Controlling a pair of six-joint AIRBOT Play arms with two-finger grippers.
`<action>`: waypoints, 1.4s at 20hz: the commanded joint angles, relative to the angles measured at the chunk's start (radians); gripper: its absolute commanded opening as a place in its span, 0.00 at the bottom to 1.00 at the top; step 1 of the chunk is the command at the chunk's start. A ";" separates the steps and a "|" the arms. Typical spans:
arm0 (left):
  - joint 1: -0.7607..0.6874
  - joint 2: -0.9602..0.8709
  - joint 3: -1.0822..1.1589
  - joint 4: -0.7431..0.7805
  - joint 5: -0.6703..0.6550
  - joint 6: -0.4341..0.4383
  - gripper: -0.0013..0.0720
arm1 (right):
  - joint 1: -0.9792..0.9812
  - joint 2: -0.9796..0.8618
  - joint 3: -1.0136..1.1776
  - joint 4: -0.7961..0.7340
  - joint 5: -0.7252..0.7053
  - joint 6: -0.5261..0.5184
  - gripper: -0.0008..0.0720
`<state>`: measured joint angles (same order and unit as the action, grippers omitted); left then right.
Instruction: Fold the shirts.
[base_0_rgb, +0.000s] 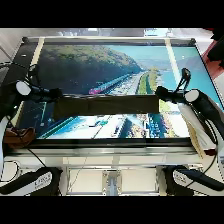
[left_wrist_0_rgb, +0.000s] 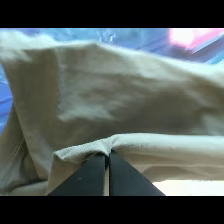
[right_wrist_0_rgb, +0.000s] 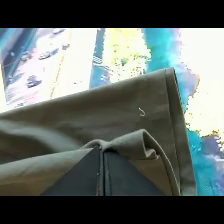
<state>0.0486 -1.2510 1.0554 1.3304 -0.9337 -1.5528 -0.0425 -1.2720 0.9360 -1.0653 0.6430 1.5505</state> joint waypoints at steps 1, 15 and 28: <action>0.000 -0.142 0.018 -0.006 0.040 0.032 0.03 | 0.001 -0.180 0.033 0.072 -0.034 -0.060 0.04; 0.000 -0.140 0.266 -0.174 0.196 0.032 0.97 | -0.089 -0.035 0.215 -0.061 0.153 -0.186 0.57; -0.276 -0.128 0.323 -0.673 0.361 0.842 0.97 | -0.349 -0.409 0.162 0.365 0.398 -0.467 0.88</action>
<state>-0.1543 -1.3796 1.3758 0.6453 -0.5854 -0.8001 -0.3771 -1.6020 1.1000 -0.7620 1.0058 1.1622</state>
